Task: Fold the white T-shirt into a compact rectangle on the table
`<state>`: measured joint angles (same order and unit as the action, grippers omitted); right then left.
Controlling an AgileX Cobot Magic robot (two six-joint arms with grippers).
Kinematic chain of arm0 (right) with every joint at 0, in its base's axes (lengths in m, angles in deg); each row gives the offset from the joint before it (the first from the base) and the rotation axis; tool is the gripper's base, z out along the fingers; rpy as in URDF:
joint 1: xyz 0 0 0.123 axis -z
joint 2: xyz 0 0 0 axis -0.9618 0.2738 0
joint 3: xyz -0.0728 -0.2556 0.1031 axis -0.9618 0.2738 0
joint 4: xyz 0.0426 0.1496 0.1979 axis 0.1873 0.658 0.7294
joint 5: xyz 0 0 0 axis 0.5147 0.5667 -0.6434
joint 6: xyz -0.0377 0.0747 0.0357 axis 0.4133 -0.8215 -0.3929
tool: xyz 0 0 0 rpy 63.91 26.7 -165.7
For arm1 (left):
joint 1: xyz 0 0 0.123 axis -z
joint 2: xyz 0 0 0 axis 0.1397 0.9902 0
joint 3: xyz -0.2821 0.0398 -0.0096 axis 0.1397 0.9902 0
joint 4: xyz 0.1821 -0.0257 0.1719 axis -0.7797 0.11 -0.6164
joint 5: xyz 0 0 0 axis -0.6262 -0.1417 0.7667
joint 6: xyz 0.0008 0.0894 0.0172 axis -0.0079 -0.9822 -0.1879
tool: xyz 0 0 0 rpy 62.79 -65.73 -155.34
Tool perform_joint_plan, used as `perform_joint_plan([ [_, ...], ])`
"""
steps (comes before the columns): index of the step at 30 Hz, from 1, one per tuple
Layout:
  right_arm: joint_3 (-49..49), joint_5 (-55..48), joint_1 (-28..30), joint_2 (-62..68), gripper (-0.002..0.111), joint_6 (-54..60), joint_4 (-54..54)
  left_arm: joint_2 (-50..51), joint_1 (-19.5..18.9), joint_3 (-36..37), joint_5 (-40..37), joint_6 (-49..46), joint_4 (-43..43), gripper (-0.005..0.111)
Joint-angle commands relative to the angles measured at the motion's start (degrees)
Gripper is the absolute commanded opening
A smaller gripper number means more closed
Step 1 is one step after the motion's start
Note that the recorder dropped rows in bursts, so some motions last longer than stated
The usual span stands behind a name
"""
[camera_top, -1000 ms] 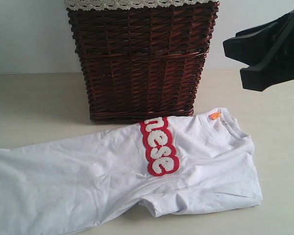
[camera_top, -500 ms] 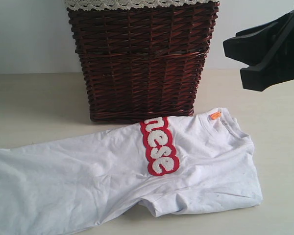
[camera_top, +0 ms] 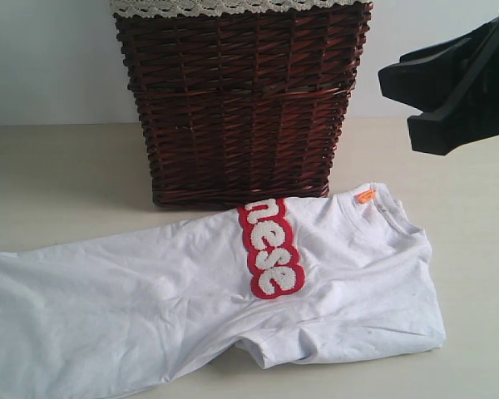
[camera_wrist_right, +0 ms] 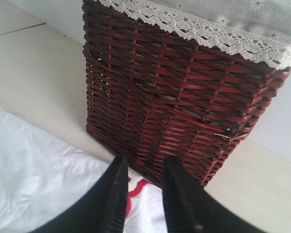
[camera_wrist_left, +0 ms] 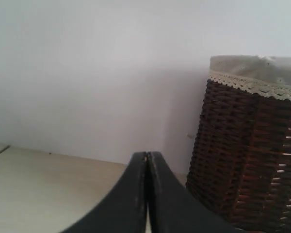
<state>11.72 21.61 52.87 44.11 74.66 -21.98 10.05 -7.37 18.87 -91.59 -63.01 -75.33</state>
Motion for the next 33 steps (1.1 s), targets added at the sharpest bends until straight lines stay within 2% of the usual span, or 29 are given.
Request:
perform_joint_plan([
  [1,-0.44,0.01,-0.04,-0.16,0.027,0.00,0.16,-0.32,-0.22,4.46,9.64,0.38,-0.75,0.000],
  [7,-0.44,0.13,-0.04,-0.16,0.027,0.00,0.16,-0.32,-0.22,4.46,-0.50,-5.30,-2.76,0.000],
  [12,-0.44,0.03,-0.04,-0.16,0.027,0.00,0.16,-0.32,-0.22,4.46,-17.44,-10.15,-2.76,0.000],
  [33,-0.44,1.39,-0.04,-0.16,0.027,0.00,1.36,-0.32,-0.22,4.46,-18.10,-10.67,-2.76,0.000],
])
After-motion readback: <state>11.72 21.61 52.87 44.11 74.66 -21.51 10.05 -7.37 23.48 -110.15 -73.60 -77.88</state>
